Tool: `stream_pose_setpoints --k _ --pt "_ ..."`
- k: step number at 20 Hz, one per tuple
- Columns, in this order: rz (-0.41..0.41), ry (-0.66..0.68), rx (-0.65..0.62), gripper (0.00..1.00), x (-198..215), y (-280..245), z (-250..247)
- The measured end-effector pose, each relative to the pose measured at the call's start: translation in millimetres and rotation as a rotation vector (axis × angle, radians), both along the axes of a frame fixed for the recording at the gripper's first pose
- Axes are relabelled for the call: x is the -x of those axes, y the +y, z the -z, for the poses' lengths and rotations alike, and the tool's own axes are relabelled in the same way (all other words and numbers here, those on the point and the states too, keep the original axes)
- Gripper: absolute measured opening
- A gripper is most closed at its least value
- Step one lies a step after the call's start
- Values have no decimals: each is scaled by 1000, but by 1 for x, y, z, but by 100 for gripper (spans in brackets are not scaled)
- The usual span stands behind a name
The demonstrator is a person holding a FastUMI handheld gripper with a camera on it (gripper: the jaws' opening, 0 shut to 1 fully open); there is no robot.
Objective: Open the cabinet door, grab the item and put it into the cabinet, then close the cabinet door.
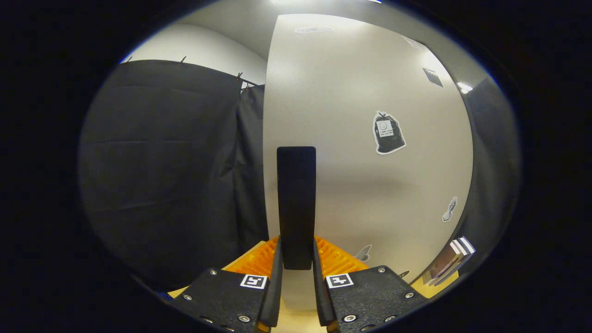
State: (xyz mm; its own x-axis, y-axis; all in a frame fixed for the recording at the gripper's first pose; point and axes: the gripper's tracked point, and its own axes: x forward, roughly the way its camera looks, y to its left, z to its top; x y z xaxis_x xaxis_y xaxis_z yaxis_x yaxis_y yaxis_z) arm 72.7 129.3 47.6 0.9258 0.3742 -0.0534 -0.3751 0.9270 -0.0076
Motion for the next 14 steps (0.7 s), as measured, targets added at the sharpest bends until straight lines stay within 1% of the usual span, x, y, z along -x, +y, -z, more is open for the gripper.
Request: stream_pose_setpoints --k 4,7,11,14 --pt "-106 -7 17 32 26 -14 0" --pt "-198 15 -25 32 40 -26 0" --pt "-255 -1 -42 33 56 -49 -3" --pt "-295 10 -53 32 59 -67 -6"
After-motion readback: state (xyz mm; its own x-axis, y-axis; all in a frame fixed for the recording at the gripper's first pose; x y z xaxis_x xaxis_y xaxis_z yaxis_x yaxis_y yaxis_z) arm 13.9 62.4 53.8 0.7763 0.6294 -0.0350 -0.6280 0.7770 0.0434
